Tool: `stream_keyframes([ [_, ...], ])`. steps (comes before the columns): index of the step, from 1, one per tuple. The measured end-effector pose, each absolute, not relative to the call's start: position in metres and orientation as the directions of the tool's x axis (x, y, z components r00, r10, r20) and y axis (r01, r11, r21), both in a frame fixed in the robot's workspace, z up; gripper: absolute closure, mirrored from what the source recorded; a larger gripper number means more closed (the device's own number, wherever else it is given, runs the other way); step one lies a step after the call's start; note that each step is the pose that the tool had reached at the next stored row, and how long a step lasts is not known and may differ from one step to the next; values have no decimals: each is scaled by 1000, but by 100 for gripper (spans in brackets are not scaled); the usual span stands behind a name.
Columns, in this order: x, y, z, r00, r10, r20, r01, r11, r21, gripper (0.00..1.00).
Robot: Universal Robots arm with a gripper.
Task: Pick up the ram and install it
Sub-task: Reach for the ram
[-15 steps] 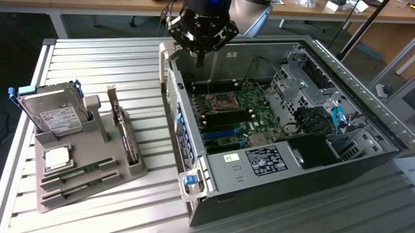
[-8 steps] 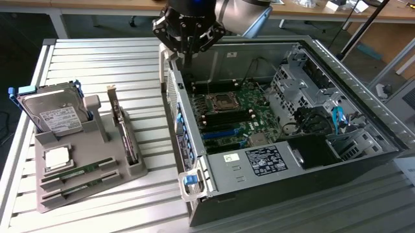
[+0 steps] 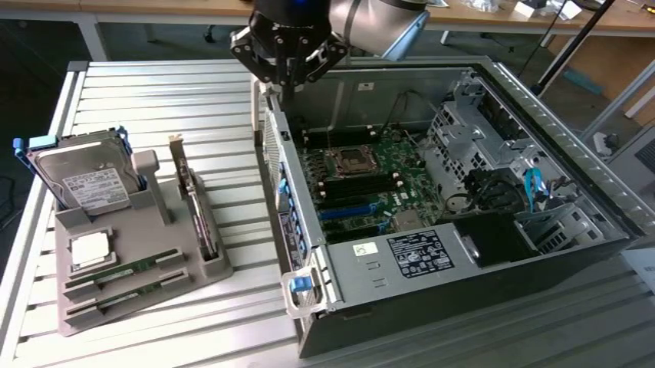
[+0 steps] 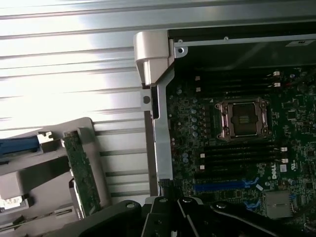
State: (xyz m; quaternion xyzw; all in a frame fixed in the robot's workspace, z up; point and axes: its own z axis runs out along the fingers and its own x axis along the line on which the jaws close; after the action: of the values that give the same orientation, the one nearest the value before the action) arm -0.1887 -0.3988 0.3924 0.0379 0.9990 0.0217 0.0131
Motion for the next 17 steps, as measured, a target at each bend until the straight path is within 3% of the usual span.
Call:
stream_keyframes([
  [17, -243, -399, 391, -997, 76, -24, 75, 996, 44, 89],
])
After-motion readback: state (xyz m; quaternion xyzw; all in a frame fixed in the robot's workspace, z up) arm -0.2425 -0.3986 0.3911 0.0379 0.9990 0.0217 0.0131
